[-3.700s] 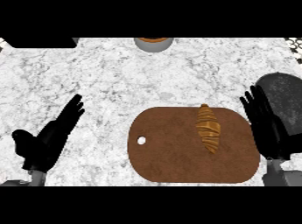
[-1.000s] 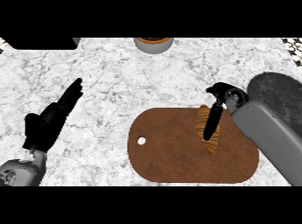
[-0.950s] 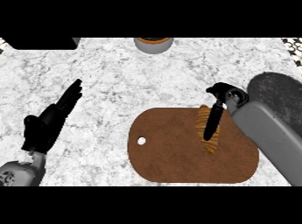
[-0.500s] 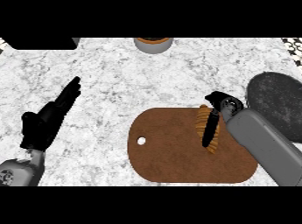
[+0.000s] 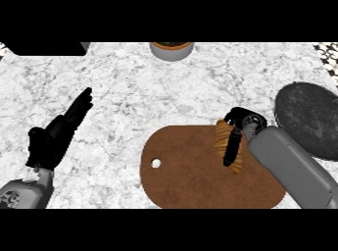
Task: Pick the croissant from the cutting board and place it in the pan
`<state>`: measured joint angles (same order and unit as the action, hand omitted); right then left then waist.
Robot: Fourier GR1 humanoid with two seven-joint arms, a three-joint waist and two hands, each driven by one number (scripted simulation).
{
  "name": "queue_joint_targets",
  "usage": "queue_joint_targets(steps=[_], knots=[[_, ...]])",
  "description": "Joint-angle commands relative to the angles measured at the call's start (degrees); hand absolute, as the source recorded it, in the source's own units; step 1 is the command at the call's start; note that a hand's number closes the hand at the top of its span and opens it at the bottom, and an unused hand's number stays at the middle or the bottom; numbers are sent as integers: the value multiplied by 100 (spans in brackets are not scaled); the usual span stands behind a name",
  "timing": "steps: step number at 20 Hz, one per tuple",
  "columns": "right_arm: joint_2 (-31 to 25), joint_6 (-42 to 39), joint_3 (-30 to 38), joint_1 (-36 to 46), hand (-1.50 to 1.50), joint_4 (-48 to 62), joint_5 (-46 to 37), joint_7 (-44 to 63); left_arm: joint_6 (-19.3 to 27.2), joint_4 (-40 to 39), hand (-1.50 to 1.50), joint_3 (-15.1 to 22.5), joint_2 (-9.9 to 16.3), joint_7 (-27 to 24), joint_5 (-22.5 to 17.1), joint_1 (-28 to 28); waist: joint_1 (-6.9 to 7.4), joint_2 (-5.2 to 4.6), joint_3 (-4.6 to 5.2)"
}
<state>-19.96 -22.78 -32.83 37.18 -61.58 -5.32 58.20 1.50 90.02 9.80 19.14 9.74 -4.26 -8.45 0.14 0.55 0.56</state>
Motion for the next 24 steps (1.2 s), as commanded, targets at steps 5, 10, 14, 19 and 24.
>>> queue_joint_targets(steps=[5, 10, 14, 19, 24], knots=[[430, -322, 36, -239, 150, -17, -87, 462, -103, 171, 0, -156, -82, 346, 20, -205, 0, -50, -55], [247, -345, 271, -213, 150, -824, -441, 778, -126, 364, 0, -100, -179, 358, 240, 142, -12, -34, -54], [-565, 11, -621, -957, 150, -2415, -1269, -1379, -113, 133, 0, -309, -119, 219, 83, 206, -304, 94, -59], [-1139, 435, -1058, -1181, 150, -4177, -1847, -2643, 84, 41, 0, -439, -98, 224, 167, 407, -711, 310, -86], [-1897, 1478, -635, -1590, 150, -5757, -2555, -3285, 67, 106, 0, -542, -83, 122, 72, 608, -902, 302, -104]])
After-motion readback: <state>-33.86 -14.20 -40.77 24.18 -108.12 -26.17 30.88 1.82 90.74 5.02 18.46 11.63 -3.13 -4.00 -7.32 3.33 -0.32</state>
